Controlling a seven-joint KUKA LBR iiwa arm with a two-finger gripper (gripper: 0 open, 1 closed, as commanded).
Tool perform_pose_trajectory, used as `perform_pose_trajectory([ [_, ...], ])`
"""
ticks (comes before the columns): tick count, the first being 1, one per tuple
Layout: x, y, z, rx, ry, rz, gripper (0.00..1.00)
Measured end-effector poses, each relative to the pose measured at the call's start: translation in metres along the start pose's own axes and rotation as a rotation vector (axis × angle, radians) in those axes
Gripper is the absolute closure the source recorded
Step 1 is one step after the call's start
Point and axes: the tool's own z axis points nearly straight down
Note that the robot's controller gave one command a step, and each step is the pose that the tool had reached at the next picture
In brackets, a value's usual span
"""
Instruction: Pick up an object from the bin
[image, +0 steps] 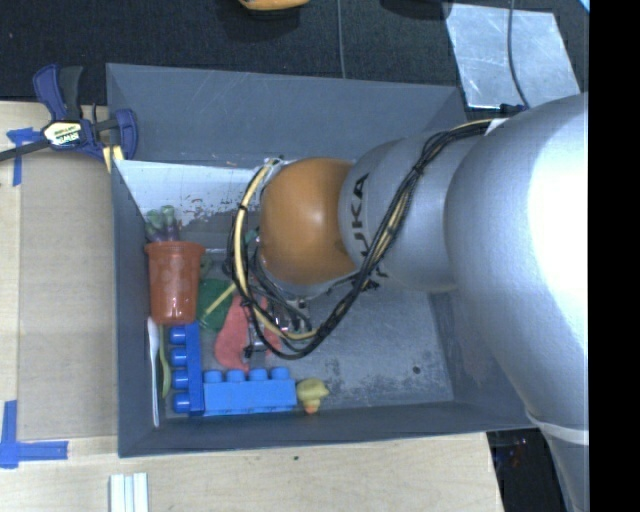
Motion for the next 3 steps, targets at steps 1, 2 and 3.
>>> perform_pose_trajectory([
  [1, -0.003, -0.003, 0.01, -0.001, -0.009, 0.0, 1.0],
  [2, -0.003, -0.003, 0.01, -0.001, -0.009, 0.0, 1.0],
  [3, -0.01, -0.001, -0.045, 0.001, -0.001, -0.012, 1.0],
])
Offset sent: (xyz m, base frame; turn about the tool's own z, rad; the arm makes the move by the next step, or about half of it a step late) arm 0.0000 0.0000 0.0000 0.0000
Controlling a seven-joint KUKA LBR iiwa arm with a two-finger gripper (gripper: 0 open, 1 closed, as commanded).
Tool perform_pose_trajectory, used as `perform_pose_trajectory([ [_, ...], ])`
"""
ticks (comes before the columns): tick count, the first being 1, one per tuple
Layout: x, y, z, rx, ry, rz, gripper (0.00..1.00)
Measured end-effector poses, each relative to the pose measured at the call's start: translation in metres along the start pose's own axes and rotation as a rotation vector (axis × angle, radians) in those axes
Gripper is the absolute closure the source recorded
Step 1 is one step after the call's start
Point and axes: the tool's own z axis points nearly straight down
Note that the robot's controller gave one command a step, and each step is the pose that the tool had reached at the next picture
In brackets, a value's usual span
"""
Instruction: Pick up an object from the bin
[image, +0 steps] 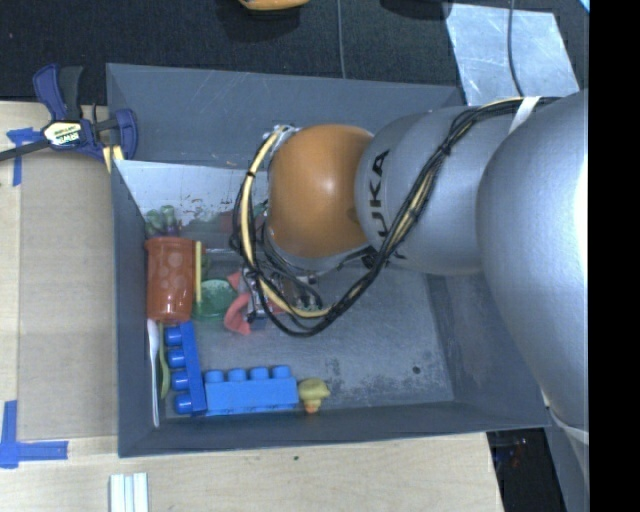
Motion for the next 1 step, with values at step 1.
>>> perform_pose_trajectory([
  [1, -0.0061, 0.0065, -0.0921, -0.001, -0.001, 0.002, 1.0],
])
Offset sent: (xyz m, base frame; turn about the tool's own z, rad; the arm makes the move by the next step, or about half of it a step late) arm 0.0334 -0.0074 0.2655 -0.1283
